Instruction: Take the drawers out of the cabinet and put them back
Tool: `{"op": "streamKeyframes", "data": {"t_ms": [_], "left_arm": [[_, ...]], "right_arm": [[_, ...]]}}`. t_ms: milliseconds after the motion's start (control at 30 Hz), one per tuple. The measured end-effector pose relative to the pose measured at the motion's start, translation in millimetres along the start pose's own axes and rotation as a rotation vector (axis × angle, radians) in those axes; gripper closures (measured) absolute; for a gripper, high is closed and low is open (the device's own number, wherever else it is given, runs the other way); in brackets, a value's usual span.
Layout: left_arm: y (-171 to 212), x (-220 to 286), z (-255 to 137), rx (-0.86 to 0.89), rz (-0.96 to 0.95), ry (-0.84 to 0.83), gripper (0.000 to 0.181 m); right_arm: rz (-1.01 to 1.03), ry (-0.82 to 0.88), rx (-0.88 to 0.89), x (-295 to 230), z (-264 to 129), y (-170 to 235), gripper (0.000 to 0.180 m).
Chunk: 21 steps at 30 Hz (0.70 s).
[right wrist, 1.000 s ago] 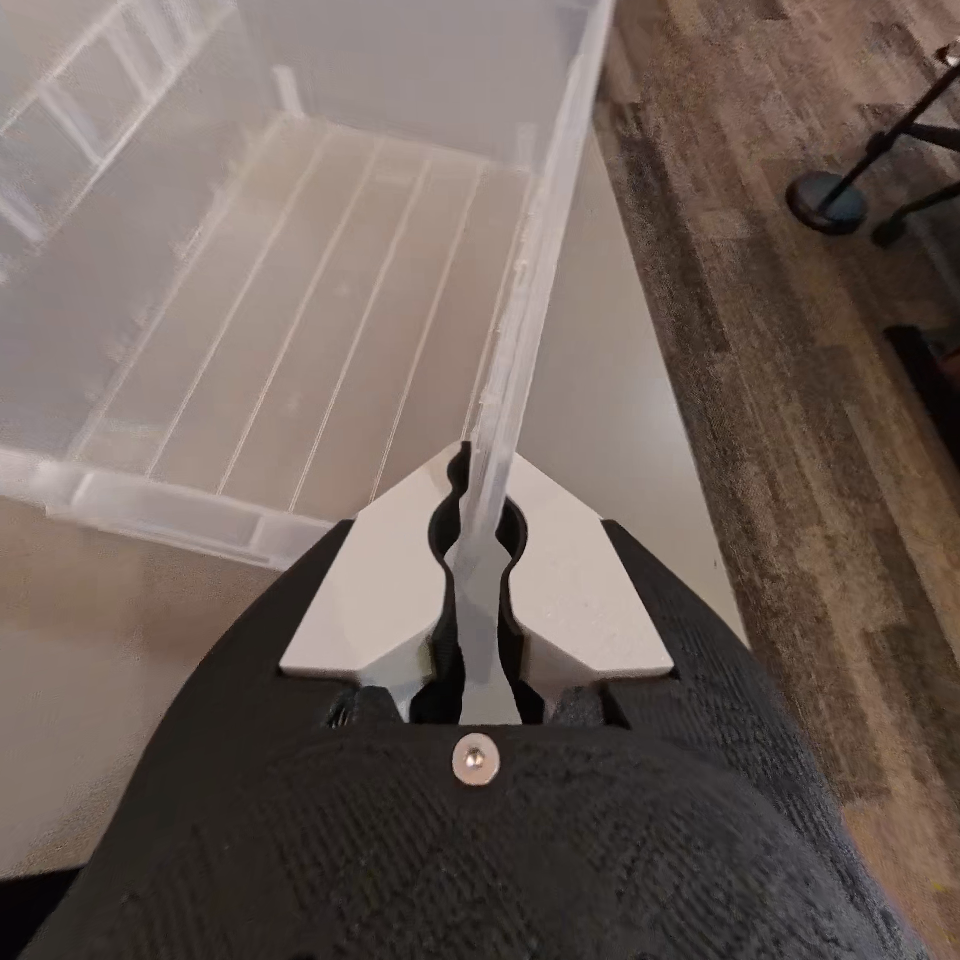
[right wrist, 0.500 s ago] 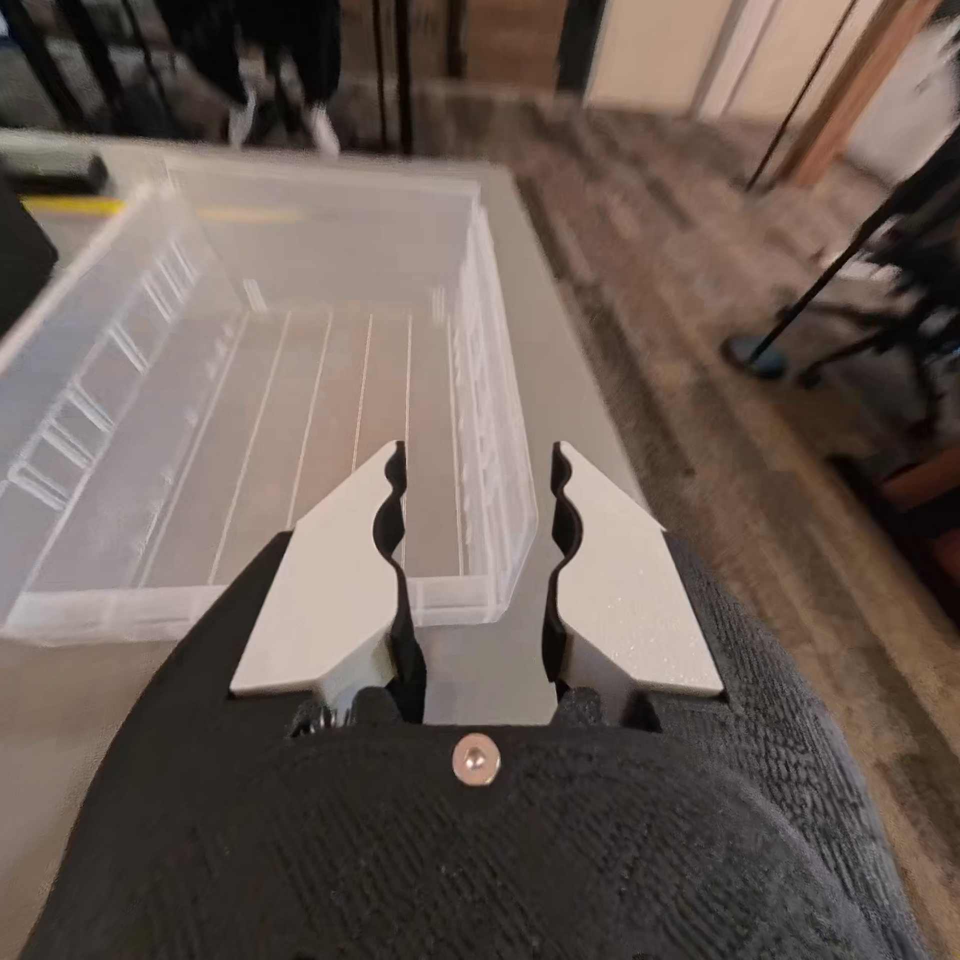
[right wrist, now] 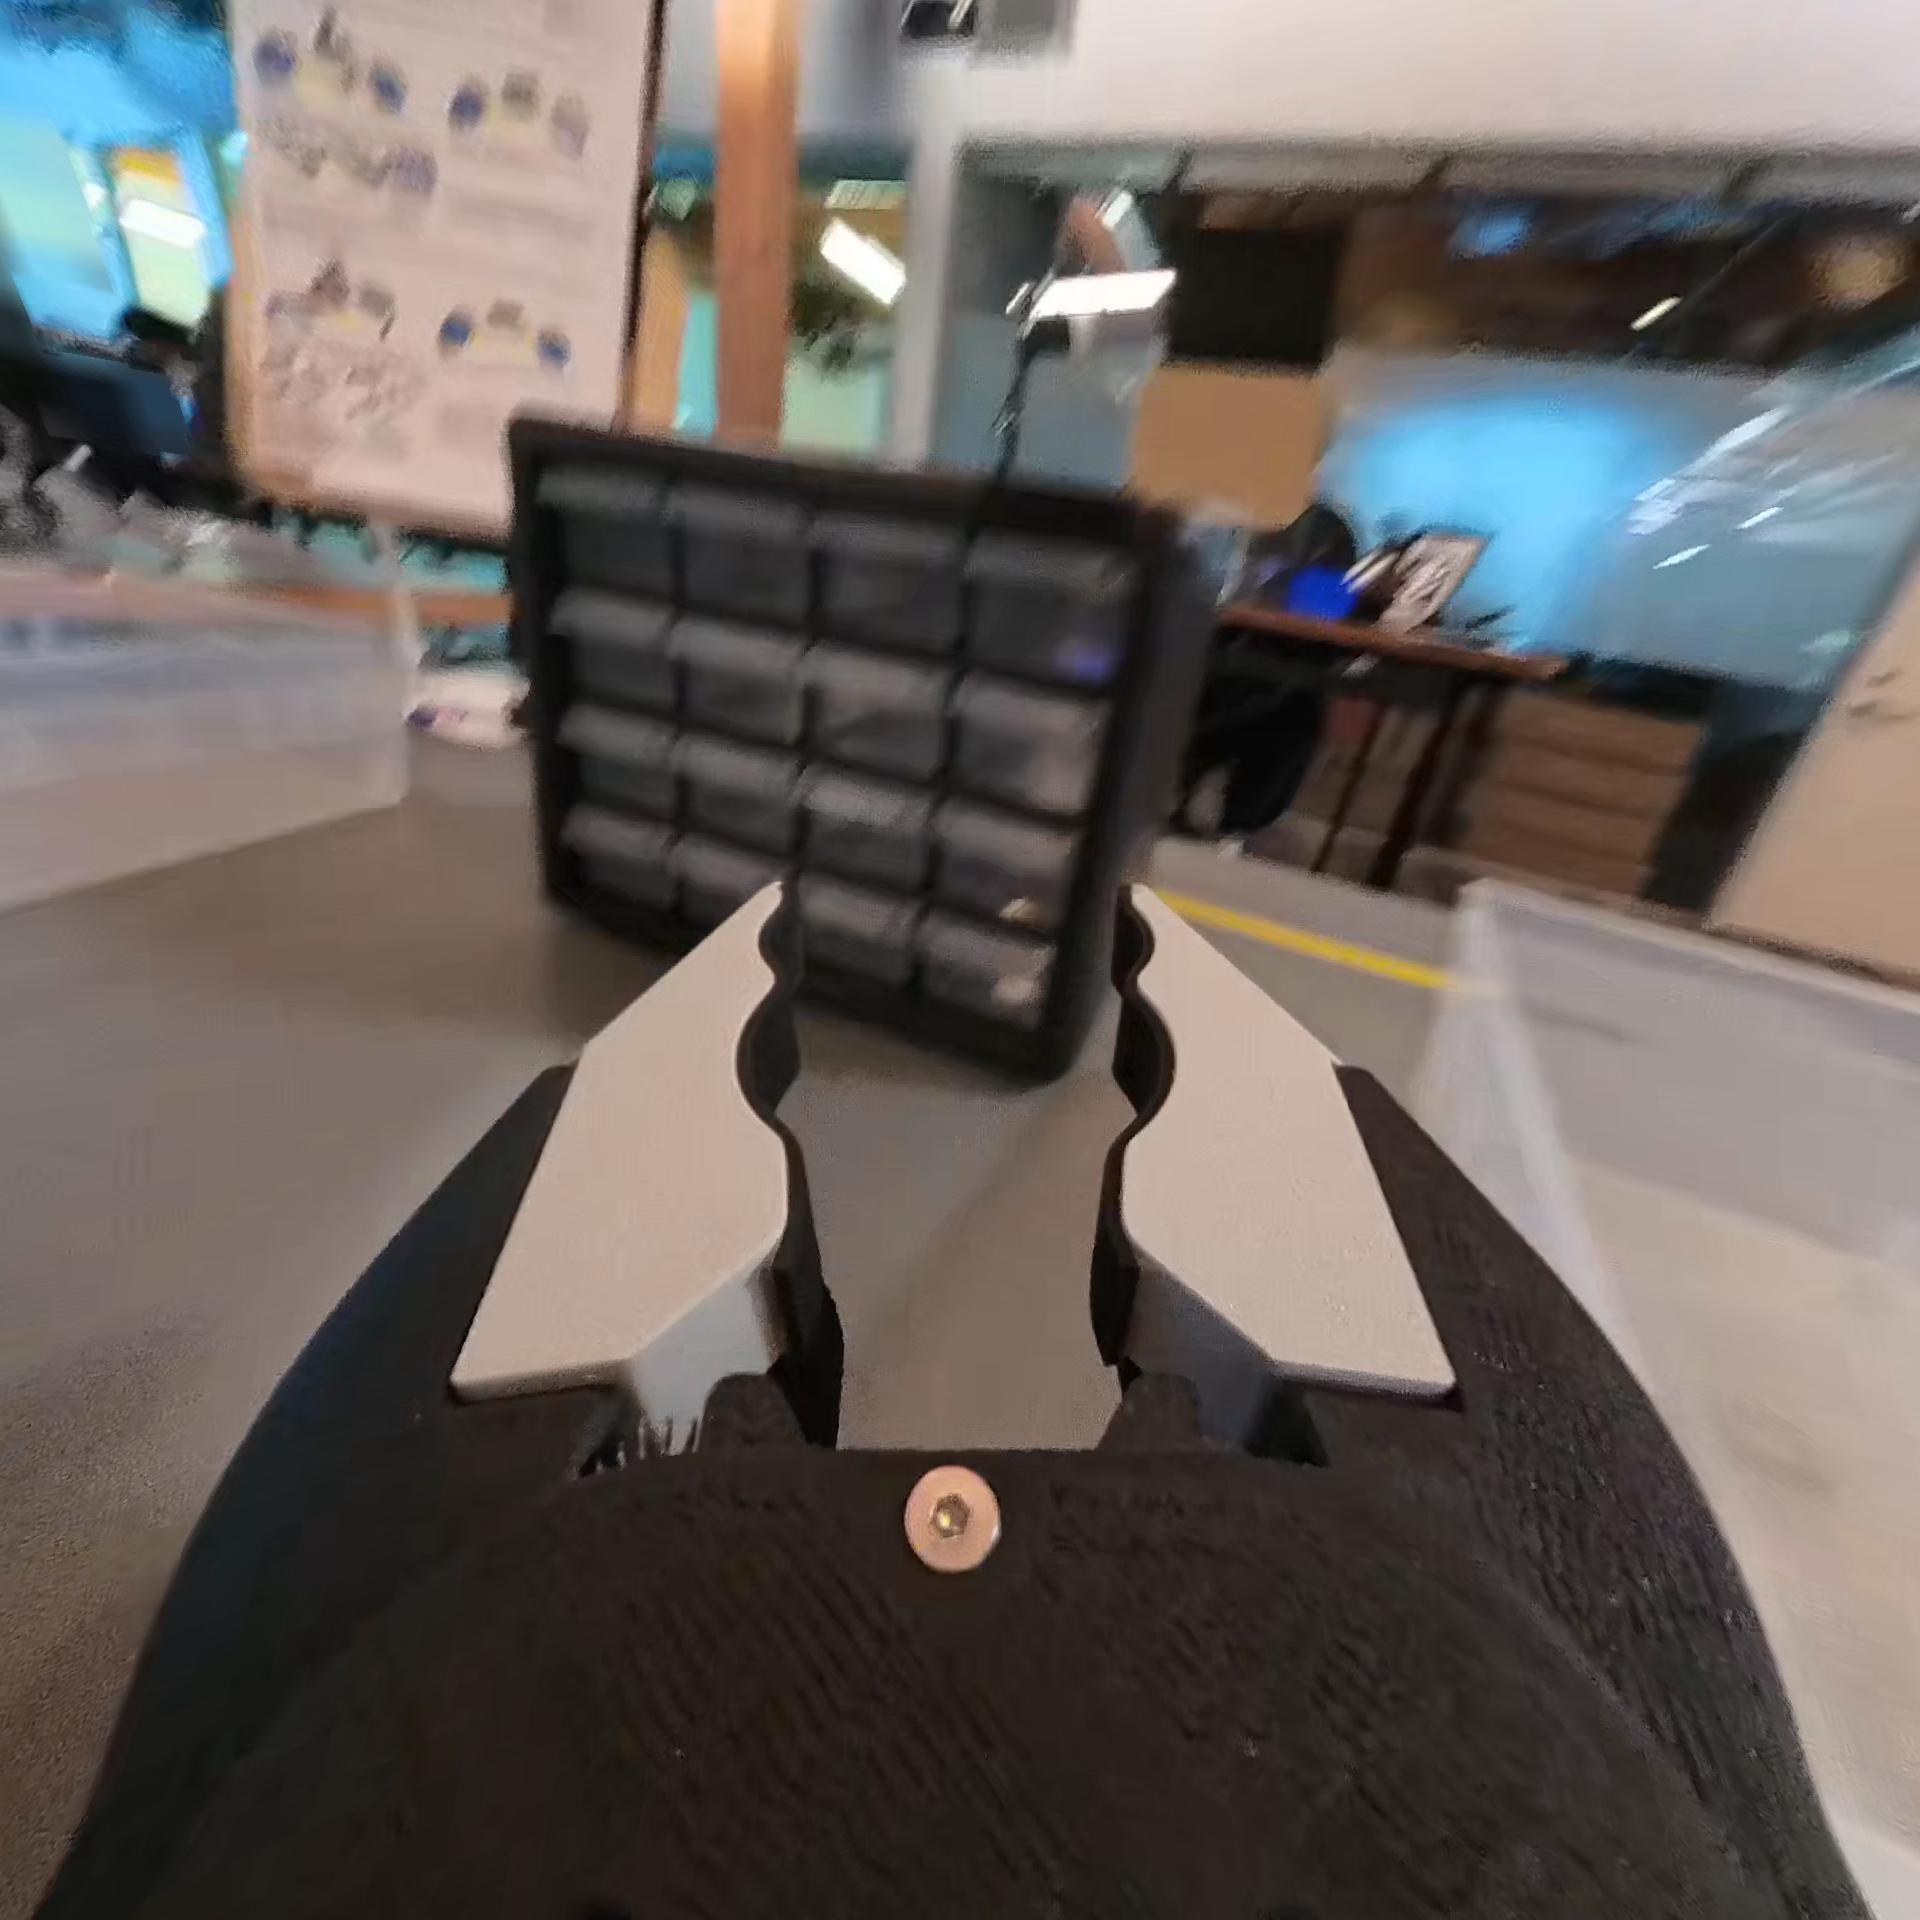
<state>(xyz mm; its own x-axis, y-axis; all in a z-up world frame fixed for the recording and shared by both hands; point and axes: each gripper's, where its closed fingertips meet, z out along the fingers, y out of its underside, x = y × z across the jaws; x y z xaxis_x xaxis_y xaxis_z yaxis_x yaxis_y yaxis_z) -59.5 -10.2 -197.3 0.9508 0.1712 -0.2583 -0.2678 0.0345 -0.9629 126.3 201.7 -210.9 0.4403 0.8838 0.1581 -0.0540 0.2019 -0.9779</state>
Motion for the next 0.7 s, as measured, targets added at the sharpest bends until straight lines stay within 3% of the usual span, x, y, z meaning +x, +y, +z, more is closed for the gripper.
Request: {"op": "streamKeyframes", "data": {"t_ms": [133,267,433,600,700], "left_arm": [[33.0,38.6,8.3,-0.056,-0.1,0.122,0.127],[20.9,30.3,7.9,-0.005,-0.191,0.116,0.129],[39.2,31.8,9.7,-0.063,-0.24,0.132,0.128],[23.0,35.7,11.4,-0.086,-0.518,0.204,0.116],[27.8,36.4,21.6,-0.187,-0.485,0.208,0.112]], "right_arm": [[-0.06,-0.163,-0.118,-40.9,11.1,31.8,0.122],[-0.12,-0.148,-0.113,-38.8,10.6,28.7,0.122],[-0.12,-0.141,-0.132,-32.9,9.7,32.3,0.124],[-0.14,-0.14,-0.167,-33.3,11.1,39.3,0.126],[-0.119,-0.155,-0.197,-38.6,15.4,40.5,0.125]]}}
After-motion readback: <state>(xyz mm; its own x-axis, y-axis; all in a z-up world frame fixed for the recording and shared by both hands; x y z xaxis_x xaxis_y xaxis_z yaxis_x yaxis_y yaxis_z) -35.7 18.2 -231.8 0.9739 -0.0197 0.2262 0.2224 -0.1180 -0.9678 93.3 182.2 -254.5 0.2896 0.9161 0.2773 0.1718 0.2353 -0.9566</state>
